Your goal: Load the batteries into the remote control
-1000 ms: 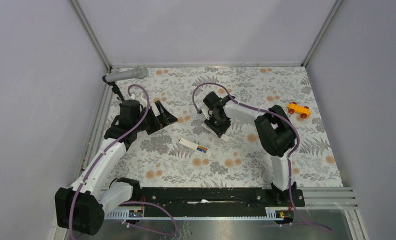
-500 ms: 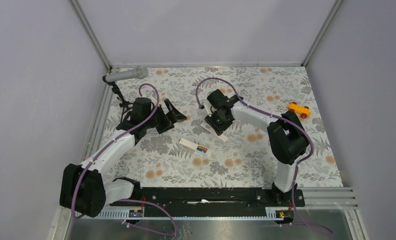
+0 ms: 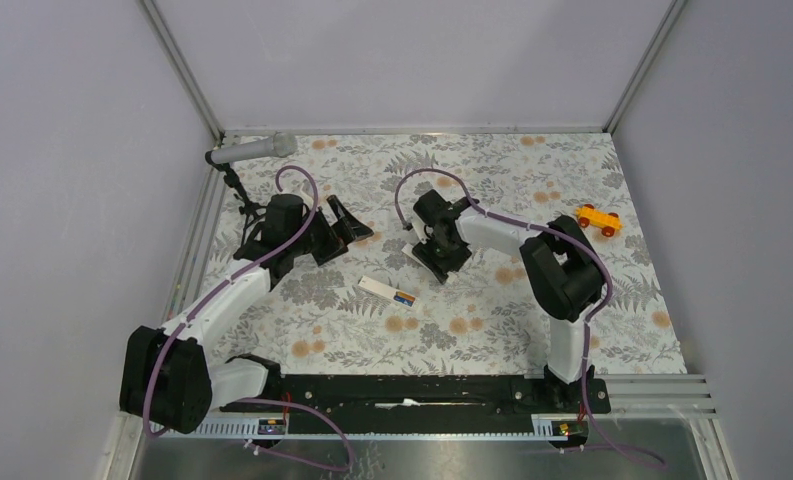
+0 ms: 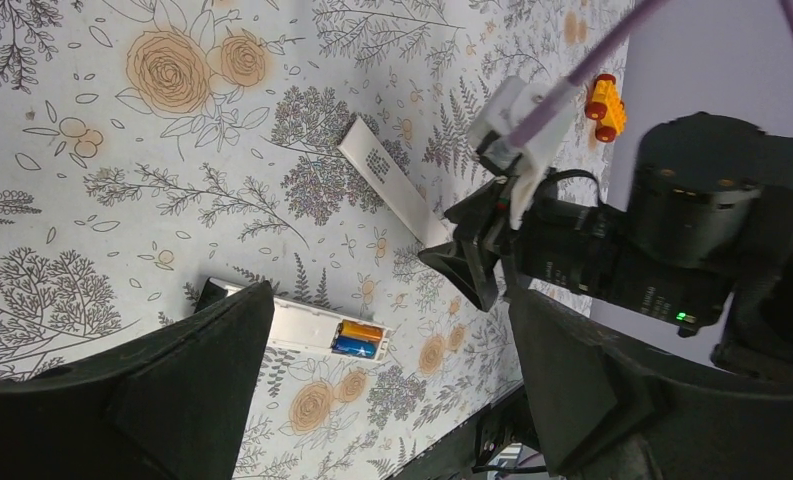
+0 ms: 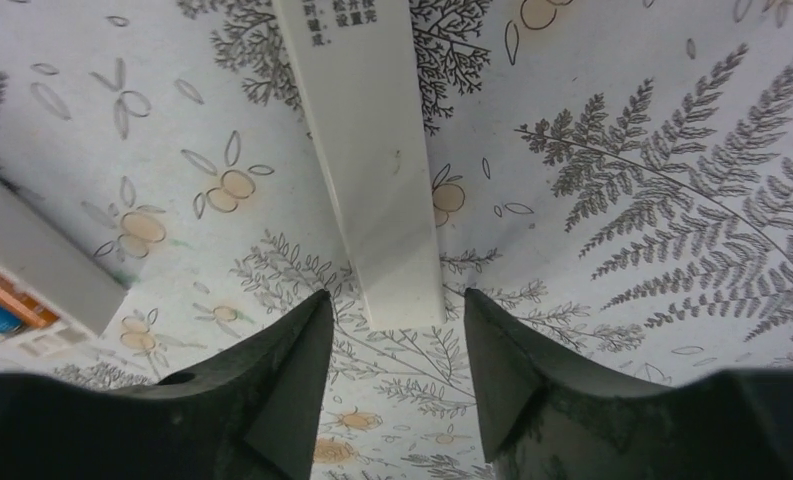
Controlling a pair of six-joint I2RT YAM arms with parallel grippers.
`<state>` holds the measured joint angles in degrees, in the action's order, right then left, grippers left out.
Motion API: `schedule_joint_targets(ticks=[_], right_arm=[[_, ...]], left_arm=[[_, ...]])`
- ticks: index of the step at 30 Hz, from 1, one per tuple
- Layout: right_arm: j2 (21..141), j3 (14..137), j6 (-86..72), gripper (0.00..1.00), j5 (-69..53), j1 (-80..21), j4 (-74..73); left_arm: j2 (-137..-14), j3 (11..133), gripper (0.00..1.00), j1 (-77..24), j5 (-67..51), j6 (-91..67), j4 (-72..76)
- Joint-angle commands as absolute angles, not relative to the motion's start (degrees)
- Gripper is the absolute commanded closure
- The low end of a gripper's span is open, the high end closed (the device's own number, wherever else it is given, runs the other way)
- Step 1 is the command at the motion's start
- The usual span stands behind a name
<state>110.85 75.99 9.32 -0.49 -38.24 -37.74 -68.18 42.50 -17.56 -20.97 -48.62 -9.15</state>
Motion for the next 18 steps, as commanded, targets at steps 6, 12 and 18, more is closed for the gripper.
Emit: schedule_joint_targets(ticks=[6,12,18], right_arm=[[116.29,78.33,7.11,0.55,0.93,-38.15,-40.08],[115.17,78.38,6.60,0.71,2.70,-38.19,-39.86],[110.63,77.86,6.71,0.73,-0.51,-38.18,-38.81]], left_arm=[[-67.62,42.81,0.05,-17.75,-21.07,-48.92,-4.93],[-68.85,42.65,0.05,-17.75,-21.43,-49.71,-3.92],[-72.80,43.08,0.14,-18.20,-23.43,-52.44,-0.24]])
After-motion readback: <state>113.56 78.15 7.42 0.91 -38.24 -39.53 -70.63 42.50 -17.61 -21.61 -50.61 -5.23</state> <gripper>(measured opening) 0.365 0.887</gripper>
